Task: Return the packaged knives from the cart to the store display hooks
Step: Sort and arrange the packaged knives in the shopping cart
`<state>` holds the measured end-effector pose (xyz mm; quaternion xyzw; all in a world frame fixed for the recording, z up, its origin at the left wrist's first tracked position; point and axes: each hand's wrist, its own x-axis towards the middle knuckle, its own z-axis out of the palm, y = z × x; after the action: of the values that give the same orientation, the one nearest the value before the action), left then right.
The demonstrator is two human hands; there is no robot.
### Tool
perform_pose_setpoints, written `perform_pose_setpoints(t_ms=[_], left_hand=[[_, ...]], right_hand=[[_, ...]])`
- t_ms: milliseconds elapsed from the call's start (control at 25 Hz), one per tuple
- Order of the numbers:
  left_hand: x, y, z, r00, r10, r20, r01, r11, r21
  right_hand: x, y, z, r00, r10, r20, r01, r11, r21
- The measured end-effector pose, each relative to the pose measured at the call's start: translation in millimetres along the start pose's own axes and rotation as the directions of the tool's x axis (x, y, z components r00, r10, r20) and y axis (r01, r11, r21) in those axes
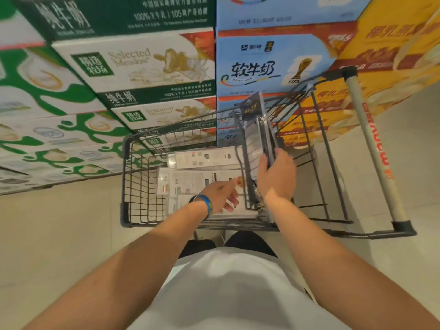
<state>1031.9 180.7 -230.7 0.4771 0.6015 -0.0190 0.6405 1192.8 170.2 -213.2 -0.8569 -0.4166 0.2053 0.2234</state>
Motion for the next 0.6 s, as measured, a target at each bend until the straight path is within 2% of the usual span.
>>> perform_pose_setpoints(t_ms=[40,80,160,240,320,400,480,560,600], left_hand=[[1.3,-17.9,-9.1,0.999,-0.043,-0.032,0.04,0.996,-0.077],[2.7,-37.1,-20.0,0.993,-0.095,-0.067,0.086,0.987,-0.136],[7.9,-73.8,-42.2,0.971,-0.188,-0.149,0.156,0.967,-0.199],[15.3,-108.2,-58.4,0.946,-0.244,-0.213,0.2,0.958,-0.206],[27.4,-138.1,-69.9,0.934,-0.255,-0.25,0.22,0.962,-0.159],[52.8,-160.5,-82.1,0.936,-0.183,-0.299,0.196,0.98,0.014],[81.7,-172.7,-94.5,0.943,-0.054,-0.329,0.136,0.963,0.233],[113.4,-175.5,-104.2,0.958,0.099,-0.268,0.035,0.89,0.455],[131.4,-177.5,-107.2,0.972,0.158,-0.176,-0.023,0.804,0.594]], right_hand=[[-9.0,-14.7,-2.3,0.993,-0.093,-0.072,0.099,0.991,0.091],[-19.4,-28.8,-2.8,0.98,-0.184,-0.075,0.195,0.963,0.184],[-45.2,-51.1,6.3,0.946,-0.321,0.037,0.295,0.904,0.309],[-70.0,-60.7,31.3,0.911,-0.346,0.222,0.257,0.901,0.35],[-86.2,-53.8,66.2,0.874,-0.267,0.406,0.141,0.939,0.314],[-85.9,-38.5,108.5,0.857,-0.194,0.478,0.066,0.96,0.271],[-79.7,-23.5,147.5,0.851,-0.138,0.506,0.033,0.977,0.209],[-65.0,-15.2,182.8,0.808,-0.032,0.589,0.012,0.999,0.038],[-57.1,-10.8,201.2,0.767,0.031,0.641,0.007,0.998,-0.057]])
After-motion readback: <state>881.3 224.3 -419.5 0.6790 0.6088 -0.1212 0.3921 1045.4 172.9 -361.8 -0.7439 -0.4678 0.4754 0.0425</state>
